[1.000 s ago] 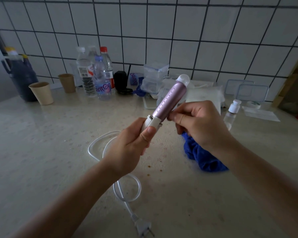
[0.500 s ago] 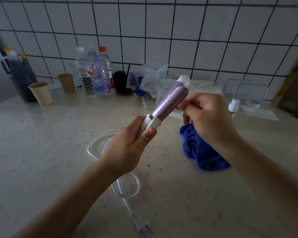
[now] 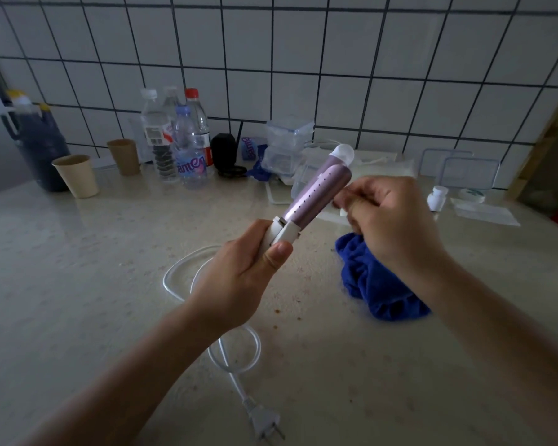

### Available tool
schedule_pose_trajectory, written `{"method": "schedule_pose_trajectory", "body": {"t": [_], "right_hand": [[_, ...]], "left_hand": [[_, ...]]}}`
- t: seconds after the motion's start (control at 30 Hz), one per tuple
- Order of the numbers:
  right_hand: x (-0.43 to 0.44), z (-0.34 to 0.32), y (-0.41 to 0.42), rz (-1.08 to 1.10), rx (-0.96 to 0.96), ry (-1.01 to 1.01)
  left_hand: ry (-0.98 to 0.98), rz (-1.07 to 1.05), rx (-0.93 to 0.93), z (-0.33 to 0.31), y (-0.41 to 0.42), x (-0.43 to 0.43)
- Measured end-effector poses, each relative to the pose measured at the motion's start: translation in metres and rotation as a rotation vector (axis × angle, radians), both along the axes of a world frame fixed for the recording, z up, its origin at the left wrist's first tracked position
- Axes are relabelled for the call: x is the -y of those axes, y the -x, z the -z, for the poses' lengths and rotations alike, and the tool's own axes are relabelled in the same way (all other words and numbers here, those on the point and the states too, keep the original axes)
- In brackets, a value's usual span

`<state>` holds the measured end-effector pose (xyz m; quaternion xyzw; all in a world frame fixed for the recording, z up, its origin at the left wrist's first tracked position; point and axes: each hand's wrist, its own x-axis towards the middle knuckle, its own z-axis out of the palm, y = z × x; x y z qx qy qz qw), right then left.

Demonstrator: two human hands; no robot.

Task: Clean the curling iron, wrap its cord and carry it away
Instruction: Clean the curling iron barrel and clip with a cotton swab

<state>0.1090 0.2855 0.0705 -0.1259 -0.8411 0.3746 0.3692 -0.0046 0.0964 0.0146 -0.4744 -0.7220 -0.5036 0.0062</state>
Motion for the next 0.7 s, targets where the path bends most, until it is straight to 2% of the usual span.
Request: {"method": "schedule_pose_trajectory", "body": {"t": [0.13,0.33,0.5,0.7], "right_hand": [[0.016,0.010,0.003,-0.081,0.064,-0.031],[-0.008,-0.006,-0.001,0.058,-0.076,-0.038],[0.018,0.014,0.003,-0.067,0.077,-0.051],[-0.011,-0.008,-0.002,0.108,-0.056,-0.063]], "left_hand": [[-0.006,0.014,0.028,-0.001,0.001,0.000],[0.014,0.030,0.017,0.001,0.000,-0.001],[0.016,0.038,0.117,0.005,0.004,-0.001],[0.006,0.068,0.128,0.005,0.002,-0.002]]}}
